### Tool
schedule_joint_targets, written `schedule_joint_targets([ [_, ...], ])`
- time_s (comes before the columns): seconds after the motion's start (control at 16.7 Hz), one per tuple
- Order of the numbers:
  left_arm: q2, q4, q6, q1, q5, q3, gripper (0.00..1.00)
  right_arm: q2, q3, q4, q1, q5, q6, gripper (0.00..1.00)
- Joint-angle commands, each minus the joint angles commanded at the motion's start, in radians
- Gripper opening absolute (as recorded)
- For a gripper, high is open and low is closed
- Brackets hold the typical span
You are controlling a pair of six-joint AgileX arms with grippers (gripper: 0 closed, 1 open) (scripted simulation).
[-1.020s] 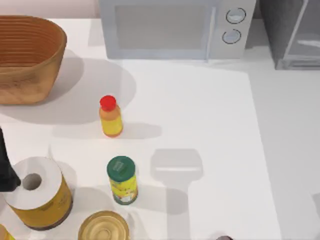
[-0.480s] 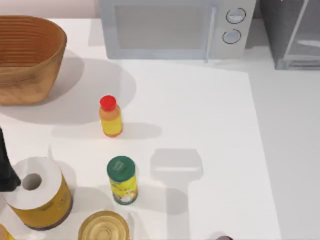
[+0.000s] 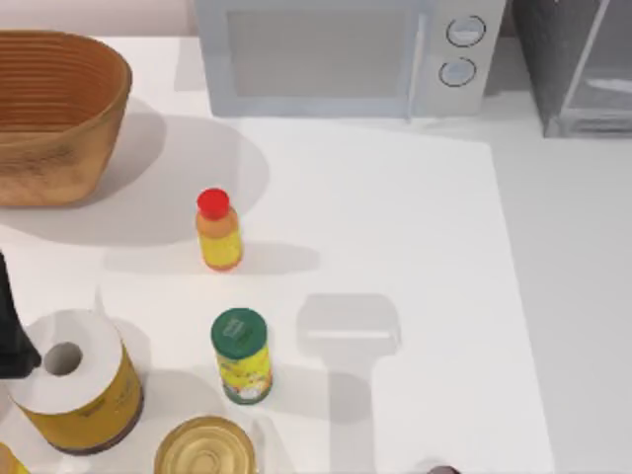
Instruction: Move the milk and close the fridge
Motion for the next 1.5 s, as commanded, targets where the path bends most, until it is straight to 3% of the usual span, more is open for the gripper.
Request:
schedule_joint_targets([
  [0.3,0.0,0.0,0.0,0.0,0.0,0.0,1.0,0.0,-0.003,0.008,0.012,0.002,0.014,1.0],
  [0.54,0.0,0.0,0.0,0.0,0.0,0.0,1.0,0.017,0.003,0.125,0.118,0.014,0.158,1.0],
  [0.78,0.0,0.0,0.0,0.0,0.0,0.0,1.0,0.031,0.006,0.359,0.317,0.049,0.426,1.0],
  [1.14,0.0,0.0,0.0,0.0,0.0,0.0,1.0,0.03,0.0,0.783,0.632,0.116,0.942,1.0],
  [1.5,0.0,0.0,0.0,0.0,0.0,0.0,1.0,0.016,-0.023,1.111,0.842,0.168,1.338,1.0],
])
